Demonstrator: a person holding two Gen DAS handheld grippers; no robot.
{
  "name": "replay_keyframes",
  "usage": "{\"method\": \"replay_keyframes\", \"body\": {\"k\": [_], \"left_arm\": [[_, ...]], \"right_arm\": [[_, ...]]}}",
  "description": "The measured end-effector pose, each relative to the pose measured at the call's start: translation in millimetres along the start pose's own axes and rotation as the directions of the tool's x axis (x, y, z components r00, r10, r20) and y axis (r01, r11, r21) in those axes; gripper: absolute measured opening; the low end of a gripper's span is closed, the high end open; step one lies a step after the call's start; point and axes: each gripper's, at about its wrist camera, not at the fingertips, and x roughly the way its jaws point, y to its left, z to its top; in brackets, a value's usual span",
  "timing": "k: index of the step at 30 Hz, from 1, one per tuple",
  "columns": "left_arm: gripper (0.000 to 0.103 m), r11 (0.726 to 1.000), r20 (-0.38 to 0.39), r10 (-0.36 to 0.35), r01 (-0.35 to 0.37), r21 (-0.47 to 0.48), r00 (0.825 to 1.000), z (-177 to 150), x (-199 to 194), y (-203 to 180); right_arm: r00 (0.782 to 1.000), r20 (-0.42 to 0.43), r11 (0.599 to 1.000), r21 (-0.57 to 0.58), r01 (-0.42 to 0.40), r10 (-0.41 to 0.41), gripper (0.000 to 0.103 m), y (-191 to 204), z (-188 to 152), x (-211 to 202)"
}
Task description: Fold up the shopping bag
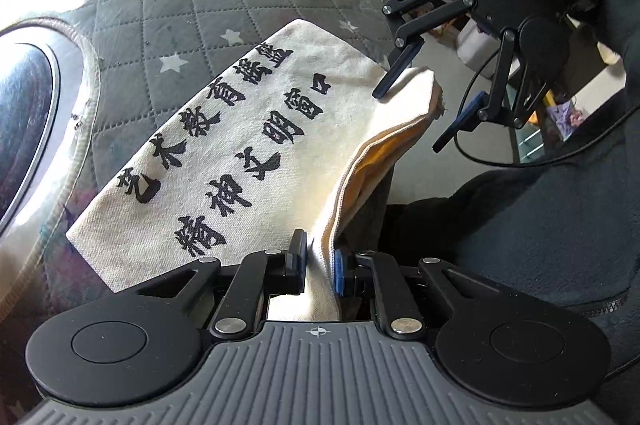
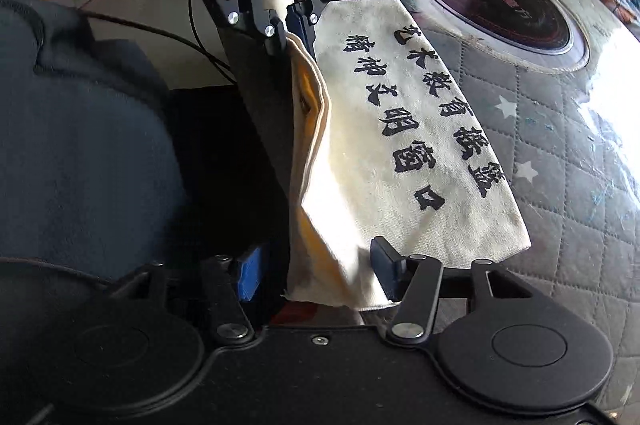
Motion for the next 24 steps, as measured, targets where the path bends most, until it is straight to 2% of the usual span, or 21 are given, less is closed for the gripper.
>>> {"method": "replay_keyframes", "body": {"k": [9, 13, 18, 21, 24], "left_arm": [[0.014, 0.998, 0.014, -0.032, 0.033, -0.048, 0.999, -1, -1, 9], [0.014, 0.996, 0.022, -0.045, 0.046, -0.070, 0.999, -1, 0, 12], [0.014, 0.997, 0.038, -0.038, 0.040, -0.065, 0.999, -3, -1, 10], [0.015, 0.999, 0.050, -0.019, 0.021, -0.036, 0.999, -5, -3, 4], [0.018, 1.000, 0.056, 0.008, -0.008, 0.003, 0.998, -8, -5, -3]], "right_arm": [[0.992, 0.077, 0.990, -0.091, 0.111, -0.105, 0.059, 19, -17, 7], [0.980, 0.118, 0.982, -0.075, 0.172, -0.163, 0.046, 24, -21, 7], [0.982, 0.157, 0.986, 0.147, 0.076, -0.100, 0.042, -2, -23, 3], [0.982, 0.187, 0.950, 0.311, -0.028, -0.032, 0.041, -25, -27, 0], [0.978, 0.205, 0.901, 0.419, -0.110, 0.024, 0.040, -42, -30, 0]]}}
